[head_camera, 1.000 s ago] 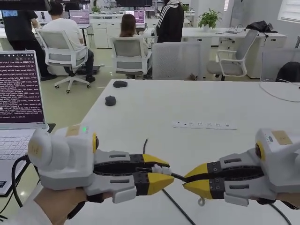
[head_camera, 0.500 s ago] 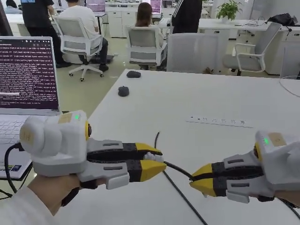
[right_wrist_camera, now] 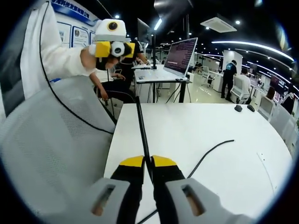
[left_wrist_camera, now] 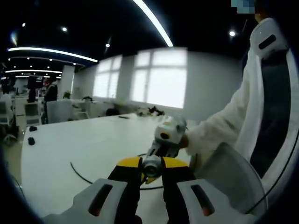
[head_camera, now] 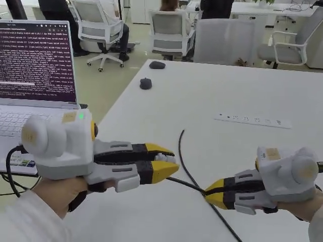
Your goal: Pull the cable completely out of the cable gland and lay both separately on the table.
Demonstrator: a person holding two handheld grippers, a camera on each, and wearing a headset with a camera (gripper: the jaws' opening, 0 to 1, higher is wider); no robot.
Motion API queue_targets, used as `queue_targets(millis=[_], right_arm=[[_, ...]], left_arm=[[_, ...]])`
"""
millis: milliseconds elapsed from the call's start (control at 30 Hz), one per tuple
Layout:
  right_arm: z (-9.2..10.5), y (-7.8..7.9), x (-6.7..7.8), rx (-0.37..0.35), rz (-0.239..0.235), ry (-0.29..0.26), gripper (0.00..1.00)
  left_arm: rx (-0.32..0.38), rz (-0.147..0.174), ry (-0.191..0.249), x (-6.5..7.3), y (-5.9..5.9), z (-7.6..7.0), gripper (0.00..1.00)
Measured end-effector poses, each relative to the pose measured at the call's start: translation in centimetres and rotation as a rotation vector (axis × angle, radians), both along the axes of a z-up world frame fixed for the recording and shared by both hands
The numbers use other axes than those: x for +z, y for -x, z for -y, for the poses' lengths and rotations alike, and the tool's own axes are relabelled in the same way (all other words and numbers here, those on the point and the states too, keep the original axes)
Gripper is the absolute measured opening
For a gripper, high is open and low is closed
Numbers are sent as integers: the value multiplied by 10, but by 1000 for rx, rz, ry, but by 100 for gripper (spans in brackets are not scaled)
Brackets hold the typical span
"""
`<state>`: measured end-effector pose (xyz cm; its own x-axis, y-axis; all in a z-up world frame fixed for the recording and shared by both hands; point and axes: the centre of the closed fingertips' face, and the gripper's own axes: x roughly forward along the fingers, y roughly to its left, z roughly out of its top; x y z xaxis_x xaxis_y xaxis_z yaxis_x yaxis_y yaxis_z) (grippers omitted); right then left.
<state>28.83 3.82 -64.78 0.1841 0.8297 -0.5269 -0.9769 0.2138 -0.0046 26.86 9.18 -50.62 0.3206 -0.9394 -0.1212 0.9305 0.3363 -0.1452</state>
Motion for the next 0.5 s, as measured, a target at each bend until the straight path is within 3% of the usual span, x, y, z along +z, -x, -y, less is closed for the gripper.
queue_targets(millis=[267, 500], right_arm=[[-6, -9, -54, -20, -57, 93, 4], [-14, -7, -81, -30, -103, 120, 5]], left_arm=[[22, -43, 3, -13, -5, -1, 17], [34, -64, 5, -20, -9, 0, 17]])
